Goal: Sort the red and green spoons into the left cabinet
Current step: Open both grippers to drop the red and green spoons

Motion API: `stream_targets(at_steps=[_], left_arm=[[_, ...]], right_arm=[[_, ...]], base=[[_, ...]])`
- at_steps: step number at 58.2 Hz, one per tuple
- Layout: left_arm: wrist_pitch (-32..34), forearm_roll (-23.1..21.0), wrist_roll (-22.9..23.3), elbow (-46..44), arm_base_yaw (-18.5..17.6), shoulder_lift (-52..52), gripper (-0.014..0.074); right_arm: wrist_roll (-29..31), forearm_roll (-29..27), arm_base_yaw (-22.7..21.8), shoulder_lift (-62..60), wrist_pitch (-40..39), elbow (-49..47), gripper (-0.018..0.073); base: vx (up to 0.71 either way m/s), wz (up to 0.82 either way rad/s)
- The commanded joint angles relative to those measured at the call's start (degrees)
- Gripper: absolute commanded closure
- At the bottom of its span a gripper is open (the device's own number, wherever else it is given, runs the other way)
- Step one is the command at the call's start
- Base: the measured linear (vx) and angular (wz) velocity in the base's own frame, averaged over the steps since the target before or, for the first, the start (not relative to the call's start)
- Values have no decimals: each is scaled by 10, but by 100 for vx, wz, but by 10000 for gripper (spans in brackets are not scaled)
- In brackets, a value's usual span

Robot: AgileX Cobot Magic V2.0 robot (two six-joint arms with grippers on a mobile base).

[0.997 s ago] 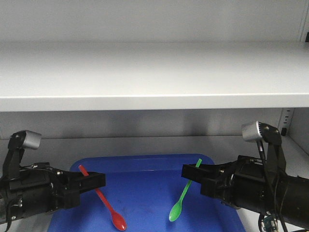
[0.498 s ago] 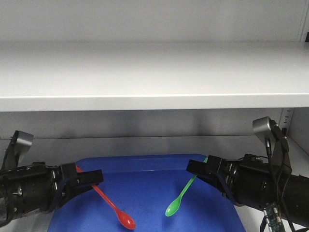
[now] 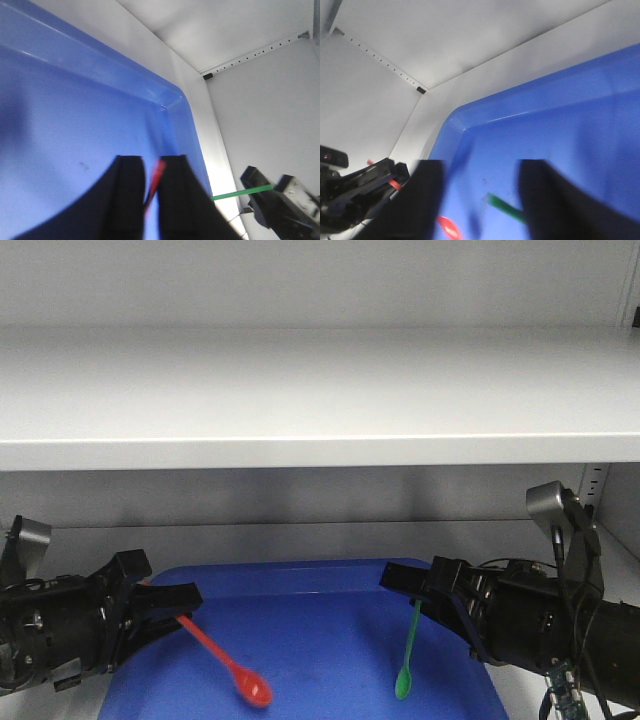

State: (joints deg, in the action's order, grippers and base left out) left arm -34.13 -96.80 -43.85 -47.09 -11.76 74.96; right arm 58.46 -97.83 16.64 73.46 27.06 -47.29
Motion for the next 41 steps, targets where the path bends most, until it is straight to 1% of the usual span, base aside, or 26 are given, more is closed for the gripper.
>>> stream_targets(at_steps=[1,4,6,12,16,19,23,28,33,38,41], left_arm=[[-12,-41,1,-17,-3,-13,211],[-11,-40,1,-17,-3,-13,134],[-8,-39,1,-17,-3,-13,96],[10,-34,0,-17,-3,-13,20],[25,-27,-27,-17,-1,-13,-1],[33,-17,-48,-17,-1,-13,0],[36,3,-83,-17,-1,-13,10],[35,48,-133,-17,-1,-13,20],[33,105,-174,-17,-1,-13,30],[33,166,-220,-17,-1,-13,32],[34,192,-249,-17,-1,-13,32]], right_arm=[[-13,-42,-1,-10,-1,-20,-36],[-15,-42,-1,-10,-9,-20,-93],[-13,-42,-1,-10,-10,-20,-113],[7,-42,-2,-10,-10,-20,-125],[35,-42,-2,-10,-10,-20,-112],[59,-41,-2,-10,-8,-20,-99],[108,-35,-2,-10,-8,-20,-76],[179,-1,-2,-10,-8,-20,-51],[248,56,-2,-10,-8,-20,-31],[299,103,-2,-10,-8,-20,-26],[328,128,-2,-10,-8,-20,-26]], base=[[0,0],[0,0],[0,0],[0,0],[0,0],[0,0],[0,0],[0,0],[0,0],[0,0],[0,0]])
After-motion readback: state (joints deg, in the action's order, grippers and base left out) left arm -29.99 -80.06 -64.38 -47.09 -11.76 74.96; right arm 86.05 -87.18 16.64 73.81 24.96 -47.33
